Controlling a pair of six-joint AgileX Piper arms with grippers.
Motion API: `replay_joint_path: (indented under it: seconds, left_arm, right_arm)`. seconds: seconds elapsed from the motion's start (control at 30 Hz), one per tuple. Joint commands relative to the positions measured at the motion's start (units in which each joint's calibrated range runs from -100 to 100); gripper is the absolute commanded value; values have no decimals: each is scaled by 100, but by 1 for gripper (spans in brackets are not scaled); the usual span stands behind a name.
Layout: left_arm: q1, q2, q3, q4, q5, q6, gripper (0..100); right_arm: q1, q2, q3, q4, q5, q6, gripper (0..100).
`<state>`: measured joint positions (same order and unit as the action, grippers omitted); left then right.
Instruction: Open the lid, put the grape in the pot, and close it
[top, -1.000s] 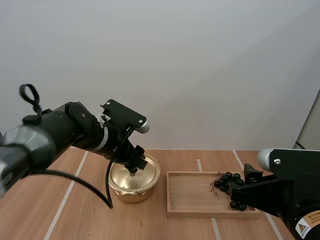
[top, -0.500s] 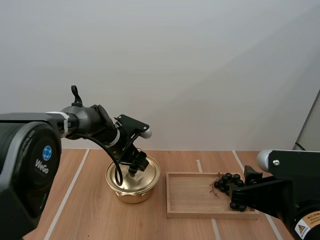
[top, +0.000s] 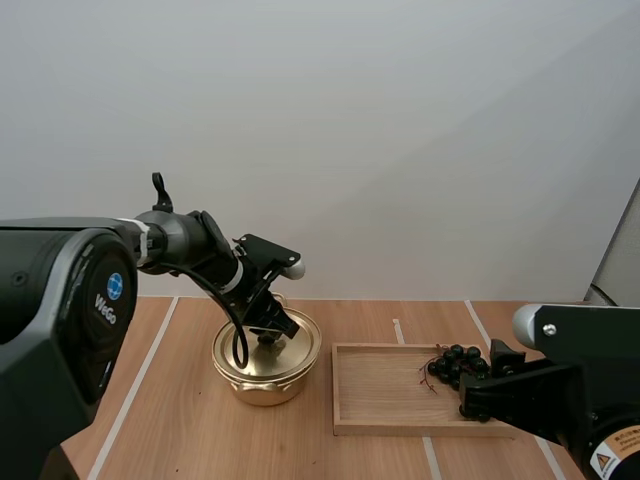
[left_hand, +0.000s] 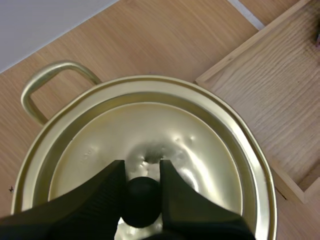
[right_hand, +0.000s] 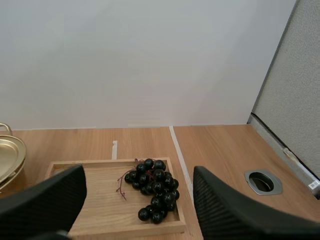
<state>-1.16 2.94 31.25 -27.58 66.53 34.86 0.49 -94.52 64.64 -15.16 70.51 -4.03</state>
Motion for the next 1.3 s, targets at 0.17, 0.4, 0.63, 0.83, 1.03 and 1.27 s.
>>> replay_joint_path:
  seconds: [0.17,0.4,0.63,0.83,1.03,1.27]
  left_arm:
    - [-20,-1311,-274,-80,451,-74,0]
    - [-20,-3027,-563,-103,1103,-74,0]
    - [-20,-4588,-908,-90,1136,-74,0]
    - [-20,-5235,-1151,78,1199,-74,0]
    - [-20,-5496,-1265,637,1284,-267,0]
    - [-20,-5495,-1271,941,1297,-491,0]
  right_arm:
    - [-22,809,-64,-1322,-83,502,100]
    - [-22,2600,-74,-1541,-1355,973,100]
    - [-22,4641,-334,-2058,-2437,1363,100]
    - [-22,6193,-632,-2260,-2901,1522,100]
    - [-298,7259,-648,-2447,-3582,1522,100]
    - [-620,7908,-648,-2583,-4326,1188,100]
